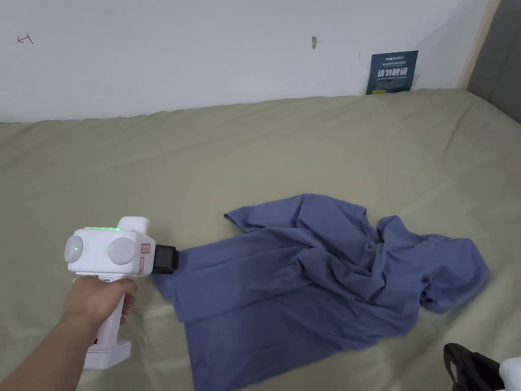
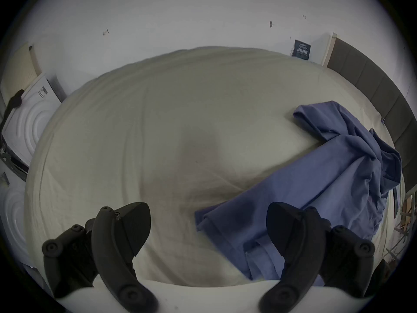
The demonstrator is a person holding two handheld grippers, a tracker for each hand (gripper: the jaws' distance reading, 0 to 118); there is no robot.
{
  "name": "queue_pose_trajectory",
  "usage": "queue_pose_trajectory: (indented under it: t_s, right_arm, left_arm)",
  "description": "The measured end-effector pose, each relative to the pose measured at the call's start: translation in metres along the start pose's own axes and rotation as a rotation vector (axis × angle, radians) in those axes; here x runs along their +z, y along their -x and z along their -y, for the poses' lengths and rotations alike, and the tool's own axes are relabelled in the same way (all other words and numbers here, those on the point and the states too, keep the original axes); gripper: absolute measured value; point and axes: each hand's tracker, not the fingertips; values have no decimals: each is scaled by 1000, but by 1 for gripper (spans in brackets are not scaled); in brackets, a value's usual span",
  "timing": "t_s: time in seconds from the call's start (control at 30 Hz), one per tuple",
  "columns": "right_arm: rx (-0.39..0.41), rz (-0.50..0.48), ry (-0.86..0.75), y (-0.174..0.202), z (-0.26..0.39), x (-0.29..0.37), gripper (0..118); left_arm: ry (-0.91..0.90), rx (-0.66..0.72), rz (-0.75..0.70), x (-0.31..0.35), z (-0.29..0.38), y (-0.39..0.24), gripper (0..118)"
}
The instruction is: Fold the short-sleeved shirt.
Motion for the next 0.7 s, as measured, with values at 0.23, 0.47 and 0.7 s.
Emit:
queue_pose_trajectory:
  t_s: [0.23,0.47,0.7]
  right_arm:
    - [-19,18,-3,-9,1,5,1]
    - [-14,64,45,-34,1,-9,1]
    - [-34,129,184,-111,-27,-110,10]
  left_arm:
    - [54,-88,9,-8,6,-26,6]
    - [-82,-22,89,-4,3,-26,3]
    - [-143,-51,135,85,15,-40,3]
